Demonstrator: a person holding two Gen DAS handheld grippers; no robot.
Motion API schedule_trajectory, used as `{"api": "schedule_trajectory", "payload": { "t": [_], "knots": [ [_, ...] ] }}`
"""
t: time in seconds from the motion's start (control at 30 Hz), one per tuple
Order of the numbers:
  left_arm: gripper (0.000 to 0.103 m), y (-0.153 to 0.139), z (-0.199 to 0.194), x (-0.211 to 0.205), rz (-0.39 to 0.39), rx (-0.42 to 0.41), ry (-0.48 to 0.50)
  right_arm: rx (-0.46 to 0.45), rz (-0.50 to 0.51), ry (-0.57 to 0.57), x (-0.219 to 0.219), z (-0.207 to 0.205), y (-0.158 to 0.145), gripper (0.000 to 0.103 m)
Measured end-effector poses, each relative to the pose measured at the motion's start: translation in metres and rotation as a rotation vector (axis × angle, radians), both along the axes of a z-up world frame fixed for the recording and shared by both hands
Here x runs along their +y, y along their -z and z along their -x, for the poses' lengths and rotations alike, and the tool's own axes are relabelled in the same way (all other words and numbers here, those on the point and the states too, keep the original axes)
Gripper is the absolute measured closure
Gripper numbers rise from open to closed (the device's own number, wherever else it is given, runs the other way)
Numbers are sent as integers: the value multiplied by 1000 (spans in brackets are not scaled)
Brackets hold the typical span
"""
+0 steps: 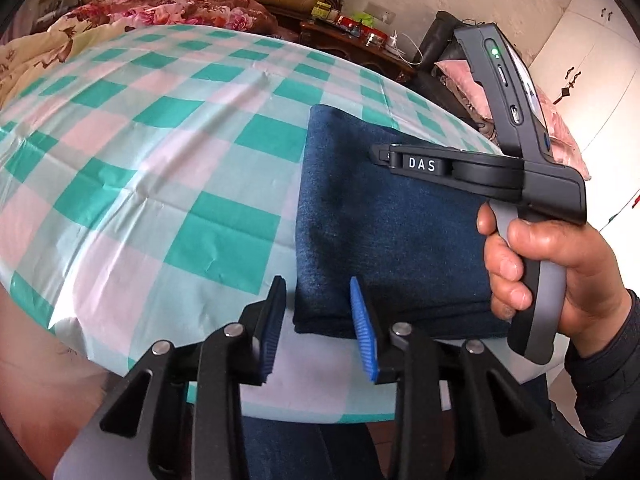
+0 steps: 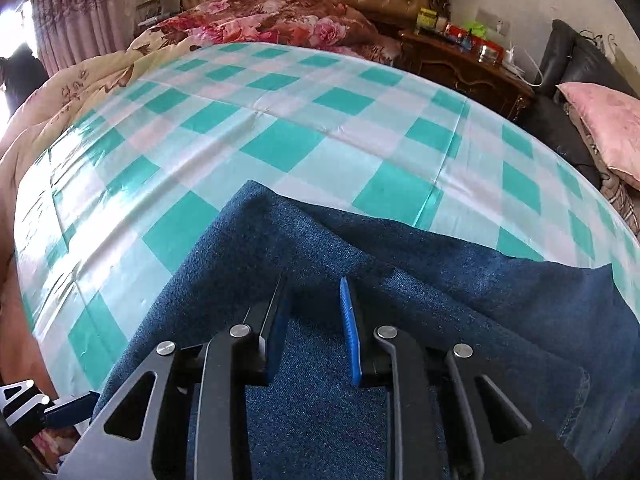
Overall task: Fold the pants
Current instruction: 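Press and smooth the folded jeans flat with both tools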
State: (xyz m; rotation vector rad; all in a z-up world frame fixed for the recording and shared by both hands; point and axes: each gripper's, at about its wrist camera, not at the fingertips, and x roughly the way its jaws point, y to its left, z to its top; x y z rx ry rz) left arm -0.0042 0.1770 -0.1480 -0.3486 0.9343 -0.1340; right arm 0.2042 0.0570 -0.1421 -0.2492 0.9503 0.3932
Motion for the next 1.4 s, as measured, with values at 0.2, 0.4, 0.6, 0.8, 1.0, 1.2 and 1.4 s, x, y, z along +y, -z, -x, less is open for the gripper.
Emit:
{"api": "schedule_trajectory", "payload": {
  "t": [0.2, 0.4, 0.6, 0.8, 1.0, 1.2, 1.4],
  "knots": [
    [80, 1, 1, -1, 6, 2, -4, -12, 5, 18, 0, 2, -2, 83],
    [80, 1, 2, 0, 1, -3, 2, -60, 46, 148, -38, 28, -25, 74],
    [80, 1, 1, -1, -7, -2, 5, -73, 126, 273, -94, 58, -27, 74],
    [84, -1, 0, -1, -14, 1, -3, -43, 142, 320, -128, 71, -4, 72],
    [83, -6, 2, 4, 43, 7, -39, -71, 151, 324, -126, 74, 0, 70],
    [81, -2, 2, 5, 65, 26, -59, -64, 134, 328, -128, 75, -2, 69],
    [84, 1, 2, 9, 107, 31, -66, -69, 140, 328, -127, 76, -2, 69]
  ]
}}
